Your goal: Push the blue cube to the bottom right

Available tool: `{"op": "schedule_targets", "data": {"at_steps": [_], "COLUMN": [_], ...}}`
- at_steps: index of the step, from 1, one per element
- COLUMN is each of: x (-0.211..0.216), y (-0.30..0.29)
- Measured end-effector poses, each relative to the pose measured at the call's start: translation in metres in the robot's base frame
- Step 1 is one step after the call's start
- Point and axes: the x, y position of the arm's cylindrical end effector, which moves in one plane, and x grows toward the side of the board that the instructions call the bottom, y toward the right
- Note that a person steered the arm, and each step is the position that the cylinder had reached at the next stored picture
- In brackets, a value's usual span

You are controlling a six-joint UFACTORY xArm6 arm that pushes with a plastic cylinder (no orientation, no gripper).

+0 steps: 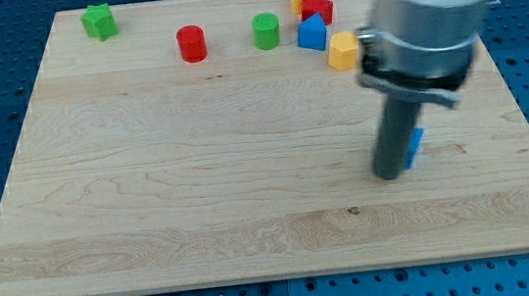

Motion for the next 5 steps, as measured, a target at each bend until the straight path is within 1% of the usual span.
{"op": "schedule_targets", "data": {"at_steps": [1,2,3,4,5], "x": [0.004,0.0,-0.042,-0.051,-0.01], "y": [-0.013,-0.069,-0.074,-0.02,0.049]}}
